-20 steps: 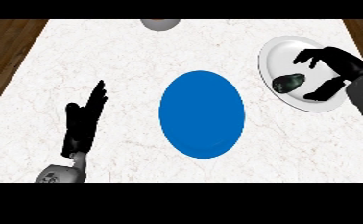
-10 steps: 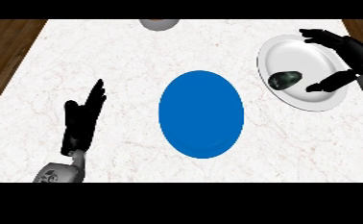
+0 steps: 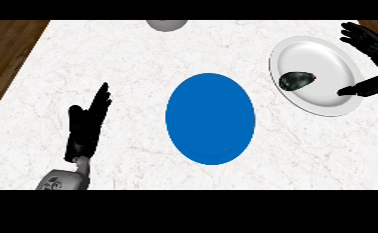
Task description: Pick the eggplant from the plate and place it in the plate
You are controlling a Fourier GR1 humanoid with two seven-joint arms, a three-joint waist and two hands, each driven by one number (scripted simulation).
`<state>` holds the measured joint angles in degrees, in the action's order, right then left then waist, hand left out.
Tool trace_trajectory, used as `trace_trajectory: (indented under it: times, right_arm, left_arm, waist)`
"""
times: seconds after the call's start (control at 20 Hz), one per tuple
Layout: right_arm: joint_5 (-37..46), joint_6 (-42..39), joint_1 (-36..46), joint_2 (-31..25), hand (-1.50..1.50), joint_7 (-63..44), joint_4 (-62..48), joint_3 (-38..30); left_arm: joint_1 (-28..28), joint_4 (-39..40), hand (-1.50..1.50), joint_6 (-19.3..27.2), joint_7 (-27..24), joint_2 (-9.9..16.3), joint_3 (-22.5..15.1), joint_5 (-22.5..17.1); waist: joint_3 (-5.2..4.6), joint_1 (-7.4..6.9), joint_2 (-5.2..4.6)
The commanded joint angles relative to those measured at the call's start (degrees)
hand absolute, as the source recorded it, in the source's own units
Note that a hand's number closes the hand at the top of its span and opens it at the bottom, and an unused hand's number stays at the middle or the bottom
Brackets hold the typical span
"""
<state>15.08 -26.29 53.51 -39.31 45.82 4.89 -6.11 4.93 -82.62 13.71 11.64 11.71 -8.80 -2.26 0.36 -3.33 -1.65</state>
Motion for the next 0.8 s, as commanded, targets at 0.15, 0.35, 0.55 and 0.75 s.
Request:
trace_trajectory:
  times: [0.15, 0.35, 0.55, 0.75]
  right_arm:
    - [-1.0, -9.9, -4.2, 0.1, -1.5, 9.6, 2.6, -0.5]
    - [-1.2, -9.9, -5.9, 0.1, -1.5, 10.1, 3.8, -0.3]
    - [-1.1, -5.5, -6.6, 1.0, -1.5, 8.7, 3.7, -0.3]
    - [0.0, -2.7, -6.9, 0.5, -1.5, 8.3, 3.8, 0.6]
  left_arm:
    - [0.7, -0.9, 0.0, 0.4, 1.1, 0.0, -0.1, 0.7]
    - [-0.7, -0.7, 0.0, 1.3, 0.1, -1.2, -1.1, 1.7]
    - [-2.0, -1.0, 0.0, -0.4, -0.6, -0.8, -1.3, 1.0]
    - [0.3, 0.5, 0.0, -0.9, 0.2, -0.3, 0.3, 0.4]
  waist:
    - [0.11, -0.01, -0.05]
    - [0.07, 0.01, 0.11]
    - [0.05, -0.73, -0.08]
    - [0.01, -0.33, -0.09]
